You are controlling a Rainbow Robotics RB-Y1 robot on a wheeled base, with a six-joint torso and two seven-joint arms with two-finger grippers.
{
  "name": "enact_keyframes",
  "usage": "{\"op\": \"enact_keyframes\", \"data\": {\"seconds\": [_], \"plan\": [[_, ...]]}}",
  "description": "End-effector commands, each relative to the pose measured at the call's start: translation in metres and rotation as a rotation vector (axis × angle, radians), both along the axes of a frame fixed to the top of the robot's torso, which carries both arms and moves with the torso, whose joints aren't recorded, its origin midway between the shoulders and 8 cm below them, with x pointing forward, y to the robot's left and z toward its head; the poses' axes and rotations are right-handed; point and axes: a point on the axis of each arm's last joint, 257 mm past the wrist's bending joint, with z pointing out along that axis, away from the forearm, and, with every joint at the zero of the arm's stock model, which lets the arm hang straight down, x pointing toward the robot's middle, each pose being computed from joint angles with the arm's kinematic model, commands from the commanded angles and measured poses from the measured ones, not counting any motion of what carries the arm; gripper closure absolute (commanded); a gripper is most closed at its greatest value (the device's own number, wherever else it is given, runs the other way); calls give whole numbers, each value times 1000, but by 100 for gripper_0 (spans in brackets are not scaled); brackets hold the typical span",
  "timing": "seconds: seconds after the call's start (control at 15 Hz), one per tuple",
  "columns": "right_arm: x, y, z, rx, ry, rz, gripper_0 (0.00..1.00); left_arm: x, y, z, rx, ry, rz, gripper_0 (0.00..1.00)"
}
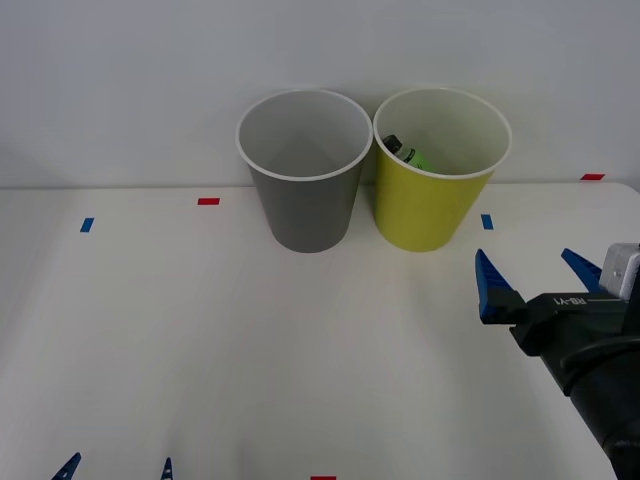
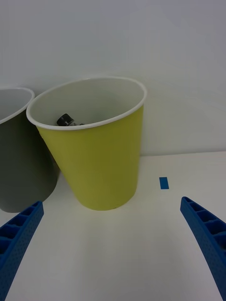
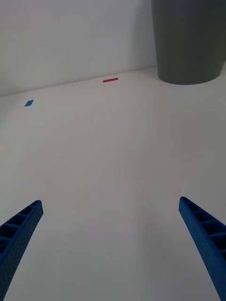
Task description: Put cans in the gray bin and PET bottles in the light green bin.
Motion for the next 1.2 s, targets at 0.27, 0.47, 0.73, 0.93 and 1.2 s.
{"op": "enact_keyframes", "data": {"seconds": [0.27, 0.47, 0.73, 0.93, 1.2], "plan": [[7, -16, -45, -21, -120, -26, 0, 0, 0, 0, 0, 0, 0, 0], [-10, -27, -81, -40, -159, -31, 0, 0, 0, 0, 0, 0, 0, 0], [-39, -37, -111, -79, -110, -15, 0, 0, 0, 0, 0, 0, 0, 0], [-62, -39, -120, -73, -108, -21, 0, 0, 0, 0, 0, 0, 0, 0], [-94, -41, -142, -57, -87, -24, 0, 0, 0, 0, 0, 0, 0, 0]]}}
